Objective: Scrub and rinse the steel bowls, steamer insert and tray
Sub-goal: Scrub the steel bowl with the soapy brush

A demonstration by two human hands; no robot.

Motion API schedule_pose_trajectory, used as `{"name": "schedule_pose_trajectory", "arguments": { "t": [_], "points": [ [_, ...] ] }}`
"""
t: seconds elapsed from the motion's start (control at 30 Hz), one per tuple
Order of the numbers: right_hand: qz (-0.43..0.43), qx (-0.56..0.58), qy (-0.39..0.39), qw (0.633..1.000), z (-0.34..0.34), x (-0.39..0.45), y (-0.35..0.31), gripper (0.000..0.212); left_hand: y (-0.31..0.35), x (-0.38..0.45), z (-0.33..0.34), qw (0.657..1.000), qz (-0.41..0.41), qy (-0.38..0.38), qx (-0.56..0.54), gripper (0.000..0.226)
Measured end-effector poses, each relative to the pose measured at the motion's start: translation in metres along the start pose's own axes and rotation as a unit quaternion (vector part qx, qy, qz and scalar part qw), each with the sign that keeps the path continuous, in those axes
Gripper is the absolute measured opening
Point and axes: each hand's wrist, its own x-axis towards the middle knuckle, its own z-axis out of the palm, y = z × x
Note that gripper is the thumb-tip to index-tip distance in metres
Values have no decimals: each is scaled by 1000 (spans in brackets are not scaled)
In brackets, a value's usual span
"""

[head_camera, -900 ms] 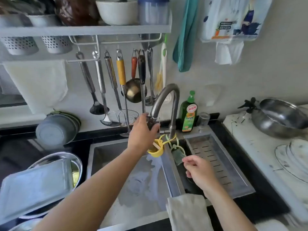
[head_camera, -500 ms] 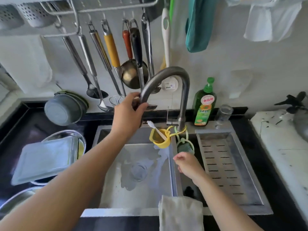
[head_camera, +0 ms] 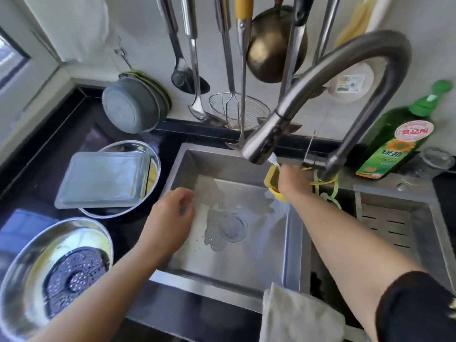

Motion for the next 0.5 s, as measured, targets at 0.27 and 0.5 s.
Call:
{"name": "schedule_pose_trajectory", "arguments": {
  "t": [0.27,0.5],
  "points": [
    [17,-35,16,999,20,17,2,33,-40,-20,16,993,-74,-91,14,26],
    [-50,-37,111,992,-5,-13,13,16,-22,-38,32,992,-68,-108,-14,23]
  ]
}}
